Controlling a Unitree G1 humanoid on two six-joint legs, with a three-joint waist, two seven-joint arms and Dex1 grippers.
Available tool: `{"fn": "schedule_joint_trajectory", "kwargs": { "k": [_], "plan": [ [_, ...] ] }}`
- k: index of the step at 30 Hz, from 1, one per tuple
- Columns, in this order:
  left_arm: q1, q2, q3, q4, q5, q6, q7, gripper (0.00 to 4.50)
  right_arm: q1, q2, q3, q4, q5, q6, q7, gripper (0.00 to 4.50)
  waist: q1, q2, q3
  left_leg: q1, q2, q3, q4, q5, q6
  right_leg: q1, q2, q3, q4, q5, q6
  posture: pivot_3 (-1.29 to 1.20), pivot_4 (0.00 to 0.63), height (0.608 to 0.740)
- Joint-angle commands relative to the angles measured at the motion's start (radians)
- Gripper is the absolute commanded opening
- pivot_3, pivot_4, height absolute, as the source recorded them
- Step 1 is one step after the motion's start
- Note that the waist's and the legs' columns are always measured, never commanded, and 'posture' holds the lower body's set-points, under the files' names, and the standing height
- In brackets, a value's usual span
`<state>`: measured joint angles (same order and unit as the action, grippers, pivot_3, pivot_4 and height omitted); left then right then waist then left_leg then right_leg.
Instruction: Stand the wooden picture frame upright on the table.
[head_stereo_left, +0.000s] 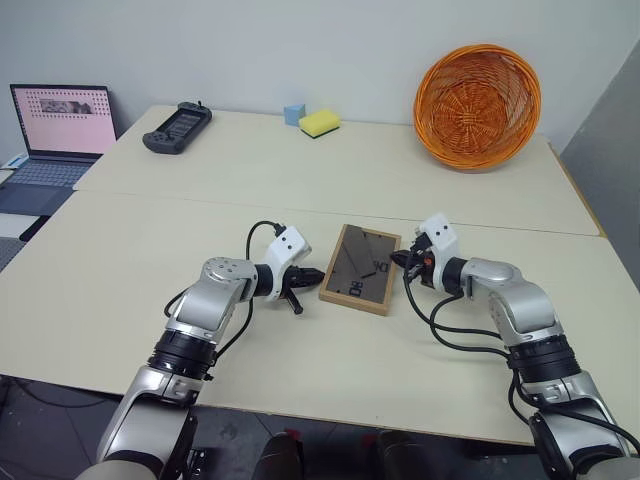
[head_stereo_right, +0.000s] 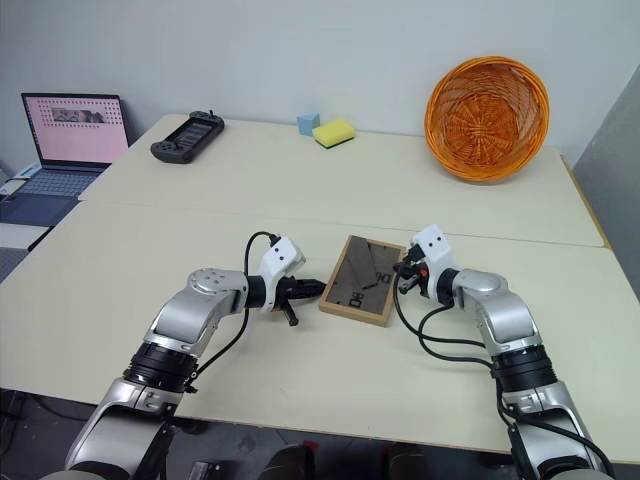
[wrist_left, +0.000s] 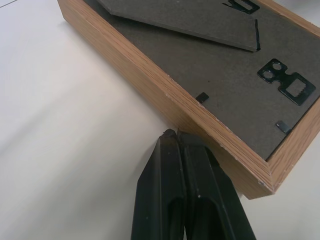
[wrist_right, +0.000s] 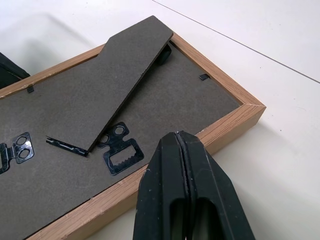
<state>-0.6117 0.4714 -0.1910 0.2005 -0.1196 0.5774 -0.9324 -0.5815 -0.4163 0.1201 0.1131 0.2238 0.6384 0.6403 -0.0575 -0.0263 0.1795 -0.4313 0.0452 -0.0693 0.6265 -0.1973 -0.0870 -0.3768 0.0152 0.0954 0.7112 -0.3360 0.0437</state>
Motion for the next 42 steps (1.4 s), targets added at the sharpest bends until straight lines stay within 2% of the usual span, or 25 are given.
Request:
{"fn": "schedule_joint_trajectory", "kwargs": {
  "k": [1,5,12,20,29,37,42],
  "plan": [
    [-0.015,0.008,0.028,-0.023,-0.025,-0.001,-0.002,0.00,-0.013,-0.015,-0.012,-0.023,-0.002,-0.010,0.015,0.02,0.000,0.000,0.000,0.000,0.000,0.000,0.000,0.000,0.000,0.000,0.000,0.000,0.000,0.000,0.000,0.00,0.150,0.740],
    [-0.011,0.006,0.030,-0.037,-0.033,0.011,0.002,0.00,-0.014,-0.032,-0.029,-0.009,-0.007,-0.021,0.021,0.02,0.000,0.000,0.000,0.000,0.000,0.000,0.000,0.000,0.000,0.000,0.000,0.000,0.000,0.000,0.000,0.00,0.150,0.740],
    [0.015,0.007,0.021,-0.082,-0.045,0.033,0.007,0.00,-0.062,-0.052,-0.060,0.153,-0.028,-0.111,0.019,0.02,0.000,0.000,0.000,0.000,0.000,0.000,0.000,0.000,0.000,0.000,0.000,0.000,0.000,0.000,0.000,0.00,0.150,0.740],
    [0.016,0.004,0.020,-0.104,-0.056,0.051,0.016,0.00,-0.069,0.013,-0.021,0.236,-0.066,-0.171,0.019,0.02,-0.002,0.000,0.000,0.000,0.000,0.000,0.000,0.000,0.000,0.000,0.000,0.000,0.000,0.000,0.000,0.00,0.150,0.740],
    [0.033,0.001,0.020,-0.127,-0.063,0.069,0.026,0.00,-0.102,0.063,-0.027,0.207,-0.067,-0.154,0.021,0.02,-0.002,0.000,0.000,0.000,0.000,0.000,0.000,0.000,0.000,0.000,0.000,0.000,0.000,0.000,0.000,0.00,0.150,0.740],
    [0.032,-0.005,0.023,-0.121,-0.061,0.064,0.033,0.00,-0.083,0.022,-0.016,0.202,-0.101,-0.169,0.036,0.02,0.000,0.000,0.000,0.000,0.000,0.000,0.000,0.000,0.000,0.000,0.000,0.000,0.000,0.000,0.000,0.00,0.150,0.740],
    [-0.007,0.065,0.089,-0.095,-0.111,0.116,-0.021,0.00,-0.010,-0.083,-0.014,0.073,-0.111,-0.161,0.099,0.02,0.001,0.000,0.000,0.000,0.000,0.000,0.000,0.000,0.000,0.000,0.000,0.000,0.000,0.000,0.000,0.00,0.150,0.740]
  ]
}}
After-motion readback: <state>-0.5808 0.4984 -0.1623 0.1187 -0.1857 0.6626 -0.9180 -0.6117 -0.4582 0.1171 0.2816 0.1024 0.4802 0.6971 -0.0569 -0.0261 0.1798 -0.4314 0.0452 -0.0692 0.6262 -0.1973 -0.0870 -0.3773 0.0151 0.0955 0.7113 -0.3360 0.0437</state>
